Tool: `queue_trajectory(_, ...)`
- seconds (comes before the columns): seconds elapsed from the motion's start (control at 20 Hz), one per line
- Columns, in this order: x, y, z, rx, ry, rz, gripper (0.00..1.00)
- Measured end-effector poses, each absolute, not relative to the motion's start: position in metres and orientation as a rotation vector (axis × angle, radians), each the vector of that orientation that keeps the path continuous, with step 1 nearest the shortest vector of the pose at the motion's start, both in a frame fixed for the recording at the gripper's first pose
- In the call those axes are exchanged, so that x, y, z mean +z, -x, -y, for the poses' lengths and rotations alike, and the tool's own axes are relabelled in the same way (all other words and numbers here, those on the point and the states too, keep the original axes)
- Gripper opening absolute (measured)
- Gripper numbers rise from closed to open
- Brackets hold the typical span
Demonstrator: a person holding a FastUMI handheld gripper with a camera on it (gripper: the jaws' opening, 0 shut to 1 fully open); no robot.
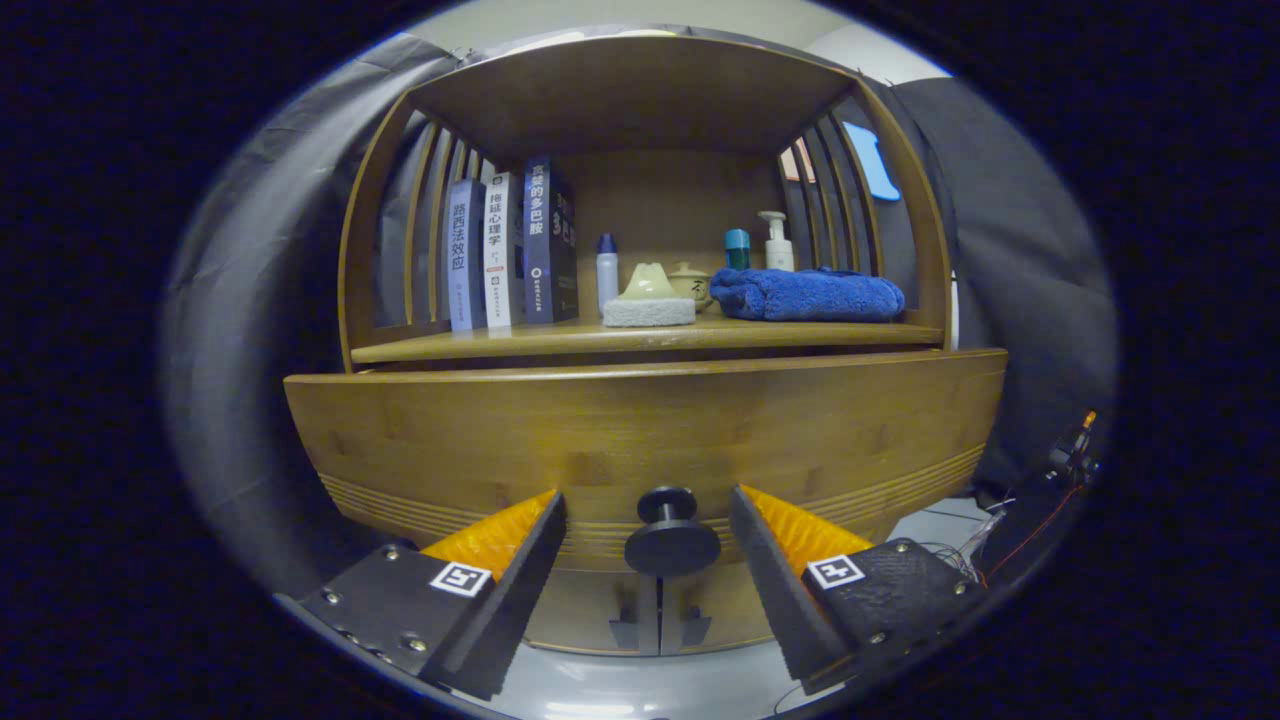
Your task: Pull open the drawer, take out the items inside it, and place them on the countertop above the cabinet.
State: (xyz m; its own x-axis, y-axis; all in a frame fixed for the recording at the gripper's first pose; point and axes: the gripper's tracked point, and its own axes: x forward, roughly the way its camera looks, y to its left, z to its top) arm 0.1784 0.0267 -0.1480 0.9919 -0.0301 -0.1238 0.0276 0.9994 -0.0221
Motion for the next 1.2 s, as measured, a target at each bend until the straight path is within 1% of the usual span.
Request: queue_trajectory(1.2, -0.148, -0.224, -0.033, -0.034, 0.040, -0.080, 0.99)
